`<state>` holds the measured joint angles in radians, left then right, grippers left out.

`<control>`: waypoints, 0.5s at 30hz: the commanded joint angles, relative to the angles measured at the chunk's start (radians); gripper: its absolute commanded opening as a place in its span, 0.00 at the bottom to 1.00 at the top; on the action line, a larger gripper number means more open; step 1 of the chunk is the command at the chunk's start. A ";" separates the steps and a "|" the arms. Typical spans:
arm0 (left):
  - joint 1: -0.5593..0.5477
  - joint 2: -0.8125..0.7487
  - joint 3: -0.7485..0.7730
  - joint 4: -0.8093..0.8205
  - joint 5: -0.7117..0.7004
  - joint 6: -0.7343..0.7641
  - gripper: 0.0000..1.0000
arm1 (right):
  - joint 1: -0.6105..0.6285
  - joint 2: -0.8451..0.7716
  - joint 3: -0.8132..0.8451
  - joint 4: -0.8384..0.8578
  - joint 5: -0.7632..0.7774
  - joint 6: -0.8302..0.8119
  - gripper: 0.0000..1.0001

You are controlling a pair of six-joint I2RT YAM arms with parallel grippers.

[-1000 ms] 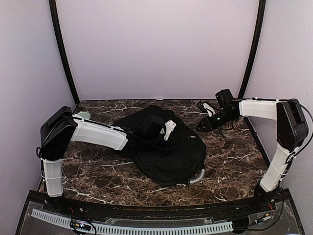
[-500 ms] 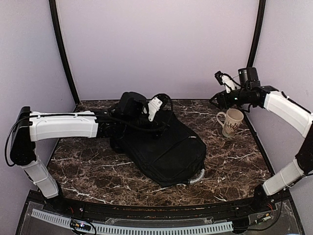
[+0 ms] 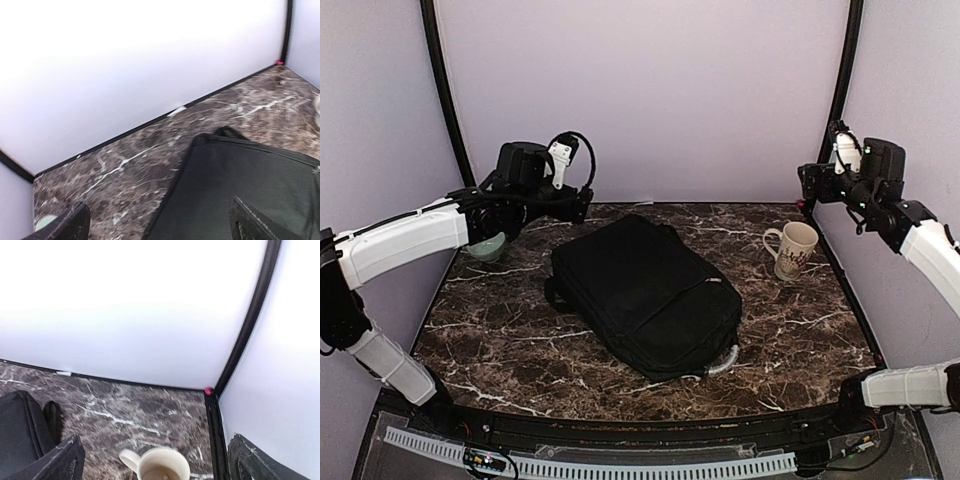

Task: Pack the student bag
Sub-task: Reset both arms

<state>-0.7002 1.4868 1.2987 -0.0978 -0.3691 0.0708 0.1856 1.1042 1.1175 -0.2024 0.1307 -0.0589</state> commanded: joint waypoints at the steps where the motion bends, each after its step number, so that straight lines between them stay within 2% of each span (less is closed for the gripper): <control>1: 0.038 -0.018 -0.041 0.000 -0.068 -0.106 0.99 | -0.029 -0.046 -0.127 0.121 0.047 0.059 1.00; 5: 0.043 -0.062 -0.116 0.069 -0.011 -0.101 0.99 | -0.074 -0.056 -0.150 0.126 -0.086 0.093 1.00; 9: 0.043 -0.136 -0.198 0.149 -0.027 -0.111 0.99 | -0.113 -0.051 -0.149 0.119 -0.182 0.117 1.00; 15: 0.043 -0.229 -0.299 0.284 -0.013 -0.066 0.99 | -0.130 -0.041 -0.163 0.117 -0.195 0.111 1.00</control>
<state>-0.6590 1.3243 1.0313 0.0525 -0.3912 -0.0154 0.0628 1.0626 0.9642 -0.1349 -0.0212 0.0402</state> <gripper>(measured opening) 0.988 0.999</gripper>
